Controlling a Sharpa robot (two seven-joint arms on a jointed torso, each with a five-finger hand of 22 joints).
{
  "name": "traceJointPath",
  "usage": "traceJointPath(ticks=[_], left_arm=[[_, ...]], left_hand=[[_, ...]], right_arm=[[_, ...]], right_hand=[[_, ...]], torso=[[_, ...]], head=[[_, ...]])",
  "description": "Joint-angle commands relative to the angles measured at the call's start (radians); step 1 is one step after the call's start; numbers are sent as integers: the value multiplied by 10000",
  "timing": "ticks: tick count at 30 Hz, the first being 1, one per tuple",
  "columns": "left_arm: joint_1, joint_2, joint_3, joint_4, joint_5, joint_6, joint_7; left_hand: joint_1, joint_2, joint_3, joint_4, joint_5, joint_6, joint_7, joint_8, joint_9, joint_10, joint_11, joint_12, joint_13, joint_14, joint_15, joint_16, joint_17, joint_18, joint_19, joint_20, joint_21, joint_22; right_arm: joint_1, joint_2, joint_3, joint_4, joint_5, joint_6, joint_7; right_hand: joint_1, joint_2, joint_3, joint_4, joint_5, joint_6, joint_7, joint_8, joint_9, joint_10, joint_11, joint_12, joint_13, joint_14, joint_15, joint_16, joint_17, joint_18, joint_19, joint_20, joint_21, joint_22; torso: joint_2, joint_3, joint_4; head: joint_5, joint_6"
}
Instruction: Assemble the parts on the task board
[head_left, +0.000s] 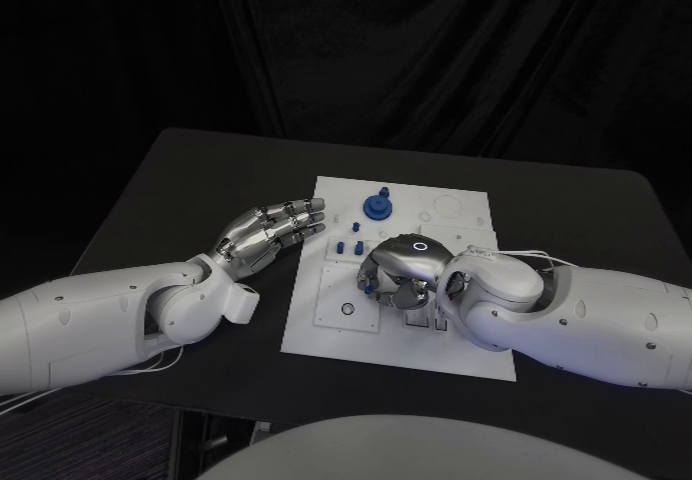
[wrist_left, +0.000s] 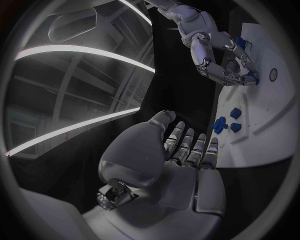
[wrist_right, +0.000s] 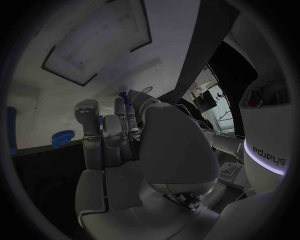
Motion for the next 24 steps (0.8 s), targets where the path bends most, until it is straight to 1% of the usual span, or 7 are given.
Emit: traceJointPath(ticks=[1, 4, 8, 13, 19, 21, 24], left_arm=[[-15, 17, 8, 15, -26, 178, 65], [-16, 15, 8, 12, -26, 182, 56], [-19, 13, 8, 13, -26, 192, 46], [-22, 10, 8, 14, -26, 199, 37], [-26, 8, 8, 10, -26, 206, 24], [-27, 14, 8, 6, -26, 212, 21], [-28, 17, 8, 7, -26, 219, 17]], left_hand=[[-87, -12, 55, 7, -31, -36, 335, 59, -4, 22, 73, 30, 16, 20, 83, 45, 12, -71, 81, -3, 27, 4], [-101, -14, 75, 13, -37, -28, 344, 63, -2, 26, 84, 43, 18, 26, 91, 65, 15, -76, 86, -2, 29, 7], [-101, -14, 75, 13, -37, -28, 344, 63, -2, 26, 84, 43, 18, 26, 91, 65, 15, -76, 86, -2, 29, 7], [-101, -14, 75, 13, -37, -28, 344, 63, -2, 26, 84, 43, 18, 26, 91, 65, 15, -76, 86, -2, 29, 7], [-101, -14, 75, 13, -37, -28, 344, 63, -2, 26, 84, 43, 18, 26, 91, 65, 15, -76, 86, -2, 29, 7], [-118, -18, 103, 20, -40, -18, 354, 70, -1, 38, 107, 73, 22, 32, 99, 82, 17, -84, 93, -2, 30, 10], [-118, -18, 103, 20, -40, -18, 354, 70, -1, 38, 107, 73, 22, 32, 99, 82, 17, -84, 93, -2, 30, 10]], right_arm=[[-38, 12, -1, -75, 43, 149, -252], [-71, 34, -1, -139, 45, 173, -260], [-109, 78, -1, -197, 46, 163, -249], [-127, 102, -1, -271, 47, 128, -239], [-141, 102, -1, -262, 47, 160, -226], [-148, 101, -1, -241, 47, 176, -200], [-157, 94, -1, -196, 47, 181, -134]], right_hand=[[-56, 32, -61, -16, 54, -73, 18, -44, -1, -66, 44, -69, -11, -93, 9, -50, -19, 14, -67, -1, -62, 828], [-52, 33, -63, -20, 55, -85, 24, -55, -4, -74, 49, -78, -11, -101, 13, -53, -19, 15, -74, 1, -73, 826], [-44, 40, -63, -25, 54, -112, 35, -78, -10, -86, 58, -93, -10, -109, 20, -52, -8, 16, -82, 7, -85, 825], [-34, 45, -60, -31, 56, -121, 38, -86, -12, -88, 60, -97, -9, -121, 22, -63, -30, 19, -92, 9, -105, 821], [-28, 46, -59, -36, 58, -126, 40, -92, -14, -93, 62, -102, -9, -122, 24, -62, -25, 20, -97, 11, -114, 819], [-27, 39, -67, -41, 51, -153, 53, -116, -22, -106, 73, -114, -7, -137, 32, -70, -38, 20, -104, 17, -125, 819], [-98, 20, -115, 4, -59, -245, 85, -200, -63, -134, 107, -144, 2, -162, 63, -78, -49, 20, -124, 41, -163, 814]], torso=[[5, 4, 3], [4, 7, -2], [-8, -12, 3], [-3, -1, -2], [-3, 2, 4], [0, 8, 1], [-3, 2, 7]], head=[[-6, 0], [6, 0], [5, 0], [12, 0], [-6, 0], [8, 0], [11, 0]])
